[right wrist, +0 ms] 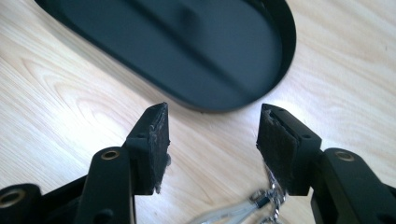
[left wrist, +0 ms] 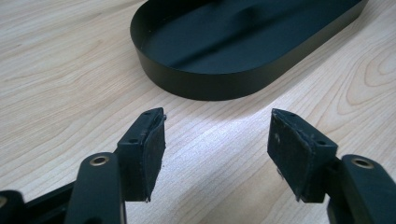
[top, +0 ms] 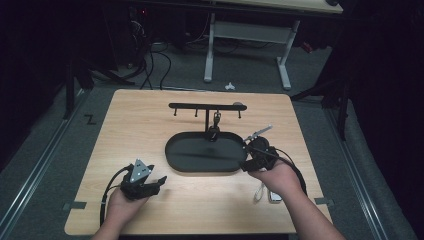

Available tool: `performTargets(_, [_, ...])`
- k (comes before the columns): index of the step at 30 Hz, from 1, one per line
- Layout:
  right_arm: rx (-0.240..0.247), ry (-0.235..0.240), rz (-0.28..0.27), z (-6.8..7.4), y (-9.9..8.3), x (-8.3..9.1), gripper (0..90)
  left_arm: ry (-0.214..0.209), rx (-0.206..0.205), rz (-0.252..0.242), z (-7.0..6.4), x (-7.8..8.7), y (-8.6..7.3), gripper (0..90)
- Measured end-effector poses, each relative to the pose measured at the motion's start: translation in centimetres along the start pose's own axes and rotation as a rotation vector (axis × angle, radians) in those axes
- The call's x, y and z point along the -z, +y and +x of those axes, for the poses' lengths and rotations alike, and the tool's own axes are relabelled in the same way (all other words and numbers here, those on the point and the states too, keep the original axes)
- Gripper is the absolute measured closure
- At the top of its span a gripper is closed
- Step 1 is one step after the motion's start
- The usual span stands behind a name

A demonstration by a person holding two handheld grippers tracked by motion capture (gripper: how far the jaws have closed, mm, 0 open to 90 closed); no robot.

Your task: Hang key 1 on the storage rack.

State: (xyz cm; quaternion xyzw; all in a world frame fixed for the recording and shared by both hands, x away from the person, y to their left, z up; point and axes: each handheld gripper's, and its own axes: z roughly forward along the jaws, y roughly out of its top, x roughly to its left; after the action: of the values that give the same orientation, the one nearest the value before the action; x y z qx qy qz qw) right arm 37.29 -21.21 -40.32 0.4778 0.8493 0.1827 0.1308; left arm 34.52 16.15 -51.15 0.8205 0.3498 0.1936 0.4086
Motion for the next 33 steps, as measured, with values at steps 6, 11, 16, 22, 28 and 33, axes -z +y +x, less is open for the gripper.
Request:
performTargets(6, [-0.022,-0.017,0.025,-1.3,-2.0,-0.5,44.9,-0.035,0.064,-0.011,0.2,0.3,0.5,30.2])
performTargets(11, [-0.073,-0.036,0.066,-3.4,-3.9,-1.9,52.0,-0.049,0.081,0.011,0.2,0.1,0.5,23.8])
performTargets(16, [-0.108,-0.051,0.119,-5.4,-5.0,-3.8,57.8,-0.045,0.077,0.016,0.2,0.1,0.4,22.8])
performTargets(22, [-0.162,-0.052,0.171,-7.0,-4.9,-5.4,57.5,-0.049,0.085,0.042,0.4,-0.3,0.1,22.9])
performTargets(28, [-0.178,-0.017,0.207,-7.6,-4.6,-6.7,56.2,-0.052,0.070,0.041,0.4,-0.3,0.1,24.0])
performTargets(33, [-0.165,-0.005,0.230,-7.5,-4.7,-7.3,56.5,-0.053,0.071,0.039,0.3,-0.4,0.2,24.1])
